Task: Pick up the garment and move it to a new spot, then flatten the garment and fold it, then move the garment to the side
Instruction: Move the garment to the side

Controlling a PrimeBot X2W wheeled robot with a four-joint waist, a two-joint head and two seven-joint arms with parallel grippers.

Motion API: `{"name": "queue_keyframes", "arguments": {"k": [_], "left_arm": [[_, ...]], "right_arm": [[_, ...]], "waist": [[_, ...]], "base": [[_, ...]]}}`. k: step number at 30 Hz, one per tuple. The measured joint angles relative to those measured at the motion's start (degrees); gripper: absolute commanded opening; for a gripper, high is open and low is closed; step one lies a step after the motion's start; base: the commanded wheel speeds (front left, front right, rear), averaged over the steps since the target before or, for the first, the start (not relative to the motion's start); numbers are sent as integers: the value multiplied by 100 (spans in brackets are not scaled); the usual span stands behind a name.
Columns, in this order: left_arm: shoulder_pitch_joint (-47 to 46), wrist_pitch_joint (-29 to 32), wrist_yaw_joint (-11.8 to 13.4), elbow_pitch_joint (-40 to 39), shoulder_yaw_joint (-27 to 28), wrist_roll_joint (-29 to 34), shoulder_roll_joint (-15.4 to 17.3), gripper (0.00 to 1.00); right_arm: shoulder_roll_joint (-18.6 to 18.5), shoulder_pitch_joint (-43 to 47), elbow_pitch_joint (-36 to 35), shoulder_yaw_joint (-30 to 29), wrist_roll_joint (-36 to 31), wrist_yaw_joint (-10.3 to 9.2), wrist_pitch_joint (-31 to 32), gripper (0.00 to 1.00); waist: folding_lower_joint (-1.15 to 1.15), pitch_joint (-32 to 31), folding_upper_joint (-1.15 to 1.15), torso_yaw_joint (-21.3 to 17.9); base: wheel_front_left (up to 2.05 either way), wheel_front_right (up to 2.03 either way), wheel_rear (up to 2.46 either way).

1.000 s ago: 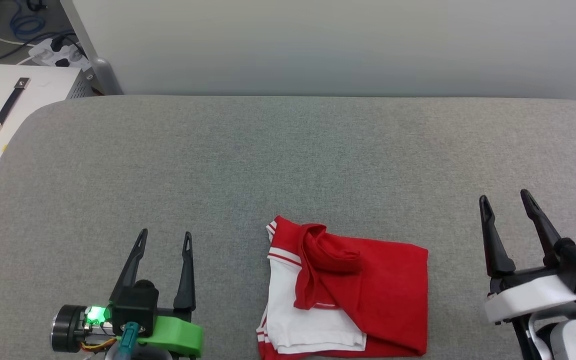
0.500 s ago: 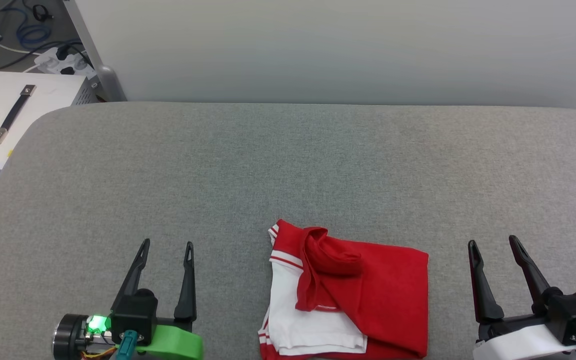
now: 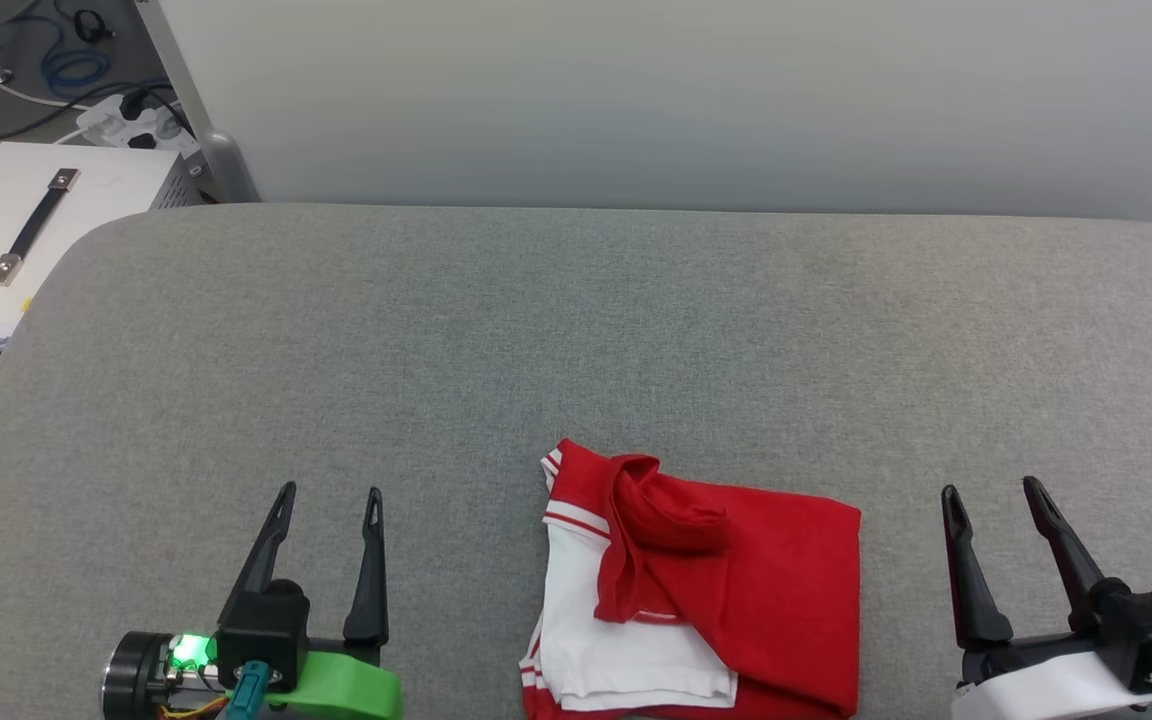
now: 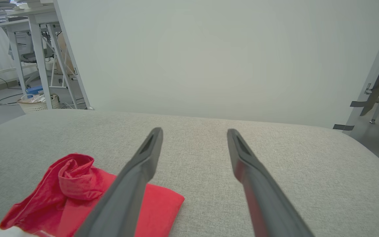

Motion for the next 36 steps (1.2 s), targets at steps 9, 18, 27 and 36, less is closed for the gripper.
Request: {"name": "queue_keyframes", "arguments": {"k": [9,18,27,36], "left_arm": [[-1,1,-44,33,31,4,-34,100],[-14,1,-97,55,32,8,-102,100],[-80,1,-145,66,33,14,-138,100],[-298,1,-218,64,-46,58,-185,100]], "right_arm": [[-419,-799,-241,-400,388,0,502,100],[-1352,-1549,-332,417,1909,0,2770,100],[-2270,-1482,-229,1397,3509,0,5219,100],[-2362,-1352,398,1601,4033,0,5731,100]], "waist": [[0,42,0,40],[0,183,0,122],[0,327,0,233],[0,559,0,420]], "base": [[0,0,0],[0,0,0],[0,0,0],[0,0,0]]}}
